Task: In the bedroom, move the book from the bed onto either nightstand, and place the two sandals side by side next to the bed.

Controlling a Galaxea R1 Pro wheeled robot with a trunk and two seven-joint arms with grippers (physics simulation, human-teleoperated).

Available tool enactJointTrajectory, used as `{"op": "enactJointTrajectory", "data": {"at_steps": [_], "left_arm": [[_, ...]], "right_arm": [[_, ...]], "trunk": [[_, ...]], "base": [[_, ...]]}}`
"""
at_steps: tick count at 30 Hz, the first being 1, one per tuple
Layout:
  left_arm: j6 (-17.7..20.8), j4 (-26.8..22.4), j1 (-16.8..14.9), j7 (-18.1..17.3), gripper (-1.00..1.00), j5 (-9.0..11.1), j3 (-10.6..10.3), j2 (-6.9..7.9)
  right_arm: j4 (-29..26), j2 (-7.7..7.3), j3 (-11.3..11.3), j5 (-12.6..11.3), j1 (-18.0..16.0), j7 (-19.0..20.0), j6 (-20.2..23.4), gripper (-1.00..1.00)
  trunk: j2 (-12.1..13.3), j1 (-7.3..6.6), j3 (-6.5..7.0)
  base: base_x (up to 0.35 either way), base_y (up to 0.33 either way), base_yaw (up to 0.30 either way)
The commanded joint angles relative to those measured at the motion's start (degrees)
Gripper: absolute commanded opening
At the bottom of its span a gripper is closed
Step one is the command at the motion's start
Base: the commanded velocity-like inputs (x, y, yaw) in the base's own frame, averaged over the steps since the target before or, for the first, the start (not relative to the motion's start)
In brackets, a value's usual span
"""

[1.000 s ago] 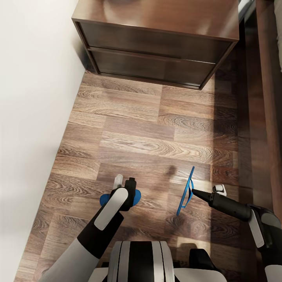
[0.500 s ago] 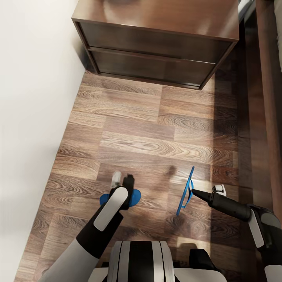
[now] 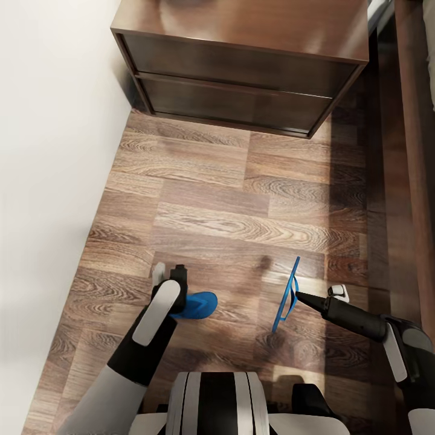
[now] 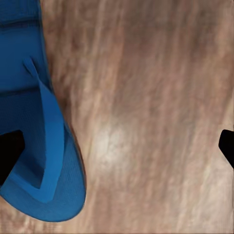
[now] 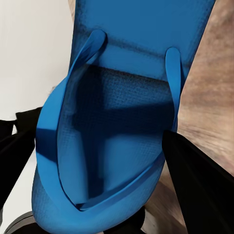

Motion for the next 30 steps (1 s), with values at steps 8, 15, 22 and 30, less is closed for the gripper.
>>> {"op": "enactJointTrajectory", "data": {"at_steps": [8, 15, 22, 30], "left_arm": [[-1.0, 0.4, 0.0, 0.1, 1.00, 0.1, 3.2, 0.00], [-0.9, 0.8, 0.0, 0.1, 1.00, 0.2, 5.3, 0.00], [-0.9, 3.3, 0.0, -0.2, 1.00, 0.2, 5.5, 0.00], [-1.0, 7.8, 0.0, -0.5, 1.00, 0.2, 5.5, 0.00]], "right_arm": [[0.0, -0.01, 0.0, -0.2, 0.0, 0.1, 0.4, -1.00], [0.0, -0.01, 0.0, -0.2, 0.0, 0.1, 0.4, -1.00], [0.0, 0.00, -0.1, -0.2, 0.0, 0.1, 0.4, -1.00], [0.0, 0.00, -0.1, -0.2, 0.0, 0.1, 0.4, -1.00]], "trunk": [[0.0, -0.01, -0.03], [0.0, -0.01, -0.03], [0.0, -0.01, -0.03], [0.0, -0.01, -0.03]], "base": [[0.000, 0.000, 0.000], [0.000, 0.000, 0.000], [0.000, 0.000, 0.000], [0.000, 0.000, 0.000]]}}
